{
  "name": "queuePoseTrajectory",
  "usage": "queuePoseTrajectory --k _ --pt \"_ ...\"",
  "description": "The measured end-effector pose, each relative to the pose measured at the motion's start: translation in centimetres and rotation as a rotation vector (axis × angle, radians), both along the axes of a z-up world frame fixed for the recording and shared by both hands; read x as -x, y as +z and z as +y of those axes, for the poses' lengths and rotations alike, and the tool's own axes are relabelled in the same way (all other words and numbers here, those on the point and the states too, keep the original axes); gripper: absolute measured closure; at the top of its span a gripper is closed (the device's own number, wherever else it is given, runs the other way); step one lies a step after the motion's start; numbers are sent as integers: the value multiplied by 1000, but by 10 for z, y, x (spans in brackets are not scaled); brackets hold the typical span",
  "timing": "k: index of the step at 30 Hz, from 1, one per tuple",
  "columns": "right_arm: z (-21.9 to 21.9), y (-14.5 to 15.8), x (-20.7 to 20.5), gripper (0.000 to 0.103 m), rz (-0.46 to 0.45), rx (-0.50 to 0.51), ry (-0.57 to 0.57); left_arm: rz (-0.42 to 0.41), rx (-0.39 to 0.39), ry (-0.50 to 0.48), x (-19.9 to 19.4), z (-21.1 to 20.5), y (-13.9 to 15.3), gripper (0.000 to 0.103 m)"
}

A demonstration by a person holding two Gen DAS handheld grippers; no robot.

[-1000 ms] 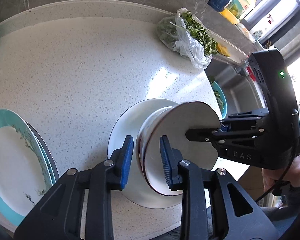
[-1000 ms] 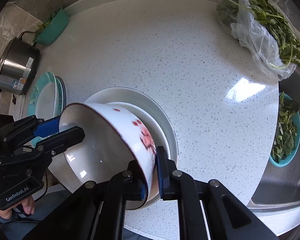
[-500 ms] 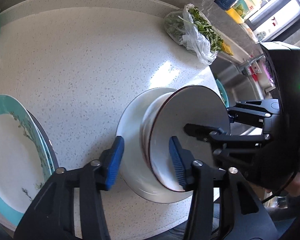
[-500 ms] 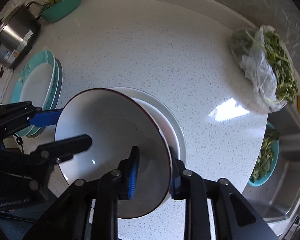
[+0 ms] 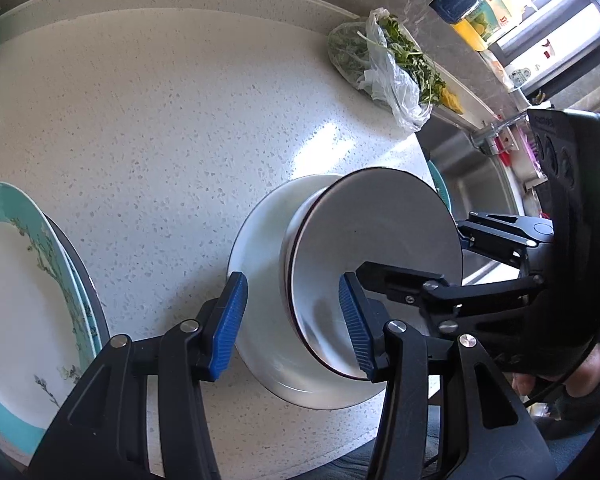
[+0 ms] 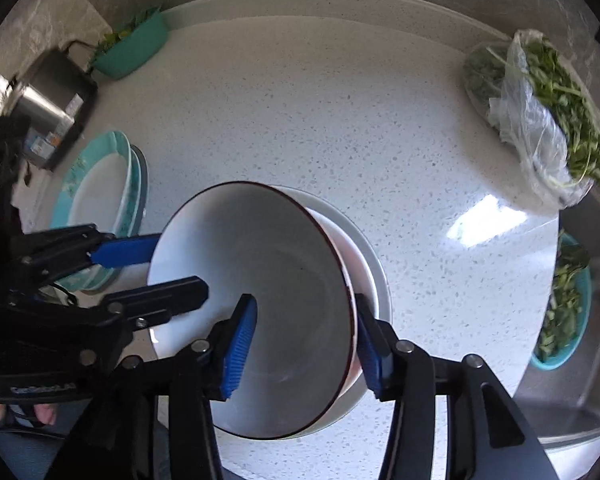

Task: Organize plates and bowls
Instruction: 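Lower the red-flowered bowl into the white bowl and open both tools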

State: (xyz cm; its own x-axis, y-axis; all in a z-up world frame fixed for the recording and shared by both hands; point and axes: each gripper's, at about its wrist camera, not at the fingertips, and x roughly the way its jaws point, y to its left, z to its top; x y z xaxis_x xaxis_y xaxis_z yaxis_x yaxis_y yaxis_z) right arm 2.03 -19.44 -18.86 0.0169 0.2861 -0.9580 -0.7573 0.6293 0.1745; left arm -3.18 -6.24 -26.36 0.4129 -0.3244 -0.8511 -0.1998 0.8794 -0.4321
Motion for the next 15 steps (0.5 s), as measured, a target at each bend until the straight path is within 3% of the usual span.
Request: queuePoseTrajectory --k 5,9,15 --pt "-7 2 -9 46 48 -43 -8 3 13 9 -1 1 -2 57" --pt "-23 5 -16 42 156 -115 -60 3 20 16 -2 1 -3 57" --pt "-22 6 -13 31 168 -135 -7 2 30 22 -2 2 -4 57"
